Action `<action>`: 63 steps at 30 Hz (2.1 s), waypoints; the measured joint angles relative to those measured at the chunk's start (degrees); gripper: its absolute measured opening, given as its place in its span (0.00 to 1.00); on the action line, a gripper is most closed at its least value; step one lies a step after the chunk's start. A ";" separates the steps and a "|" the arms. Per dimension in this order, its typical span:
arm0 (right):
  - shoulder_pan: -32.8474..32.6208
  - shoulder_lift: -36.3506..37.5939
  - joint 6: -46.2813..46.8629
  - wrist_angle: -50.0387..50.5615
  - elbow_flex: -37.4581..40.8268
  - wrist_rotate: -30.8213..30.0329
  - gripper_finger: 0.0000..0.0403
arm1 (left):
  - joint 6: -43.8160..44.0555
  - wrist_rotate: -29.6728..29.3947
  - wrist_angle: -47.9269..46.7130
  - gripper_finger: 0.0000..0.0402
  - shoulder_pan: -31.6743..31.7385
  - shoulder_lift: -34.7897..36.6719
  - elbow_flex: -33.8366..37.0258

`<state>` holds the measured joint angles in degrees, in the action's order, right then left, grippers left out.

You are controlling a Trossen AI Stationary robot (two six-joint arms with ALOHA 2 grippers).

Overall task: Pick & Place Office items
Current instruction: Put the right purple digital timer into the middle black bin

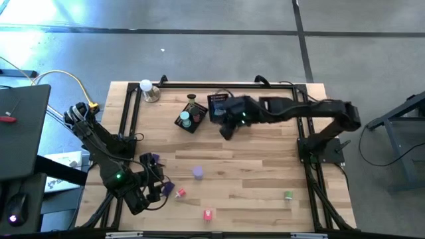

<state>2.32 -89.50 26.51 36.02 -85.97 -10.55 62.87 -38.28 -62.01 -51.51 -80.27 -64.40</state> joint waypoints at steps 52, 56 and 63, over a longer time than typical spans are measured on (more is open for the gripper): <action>-39.34 -4.84 37.66 29.34 1.66 -42.05 0.32 | 18.45 6.55 12.10 0.80 -3.51 -13.92 0.00; -39.34 -4.87 36.57 29.30 1.66 -42.07 0.32 | 24.44 6.66 11.70 0.80 -3.90 -17.18 0.00; -39.34 -4.87 35.89 29.31 1.66 -43.60 0.32 | 31.79 8.92 10.96 0.80 -5.05 -18.78 0.02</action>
<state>-37.01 -94.37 62.41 65.33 -84.31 -54.15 94.66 -29.36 -51.05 -56.56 -99.04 -64.38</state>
